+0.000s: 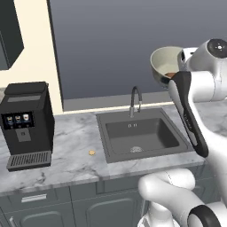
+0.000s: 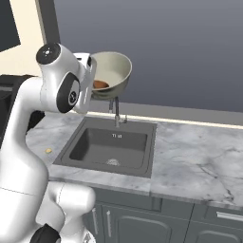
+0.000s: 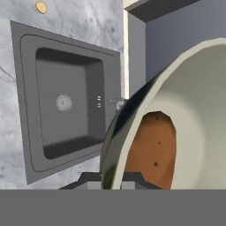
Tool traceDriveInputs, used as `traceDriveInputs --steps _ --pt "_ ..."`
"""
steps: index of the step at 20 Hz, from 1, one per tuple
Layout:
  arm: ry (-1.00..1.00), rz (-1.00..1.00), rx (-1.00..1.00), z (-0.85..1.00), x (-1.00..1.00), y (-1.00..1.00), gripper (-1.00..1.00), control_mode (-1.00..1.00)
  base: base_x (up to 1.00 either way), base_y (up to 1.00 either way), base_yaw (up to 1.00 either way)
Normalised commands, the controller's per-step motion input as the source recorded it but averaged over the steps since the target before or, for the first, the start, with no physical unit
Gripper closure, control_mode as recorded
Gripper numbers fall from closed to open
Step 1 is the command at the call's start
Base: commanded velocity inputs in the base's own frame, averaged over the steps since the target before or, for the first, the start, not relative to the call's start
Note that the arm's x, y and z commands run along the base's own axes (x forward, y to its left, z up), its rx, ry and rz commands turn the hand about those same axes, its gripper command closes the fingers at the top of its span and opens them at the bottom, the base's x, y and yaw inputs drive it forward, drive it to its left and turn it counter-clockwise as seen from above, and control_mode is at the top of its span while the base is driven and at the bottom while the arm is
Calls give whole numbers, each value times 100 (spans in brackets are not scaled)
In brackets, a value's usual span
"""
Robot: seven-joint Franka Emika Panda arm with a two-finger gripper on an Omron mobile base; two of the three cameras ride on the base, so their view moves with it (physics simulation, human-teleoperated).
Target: Pick the potato from the sink and place it in the bowl. Then pick the bowl and place it in the microwave. Then close the microwave door and press the start button.
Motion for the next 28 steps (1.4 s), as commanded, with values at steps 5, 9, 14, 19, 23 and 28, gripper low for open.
traceDriveInputs --steps 5,9,14,19,23,28 --pt "0 0 0 0 0 0 100 100 -30 0 0" --pt "0 0 0 0 0 0 100 100 -88 0 10" --pt "0 0 0 0 0 0 100 100 -97 0 45" --pt "0 0 0 0 0 0 100 100 -45 0 82" --pt "0 0 0 0 0 0 100 100 -11 0 84" --pt "0 0 0 0 0 0 100 100 0 7 87"
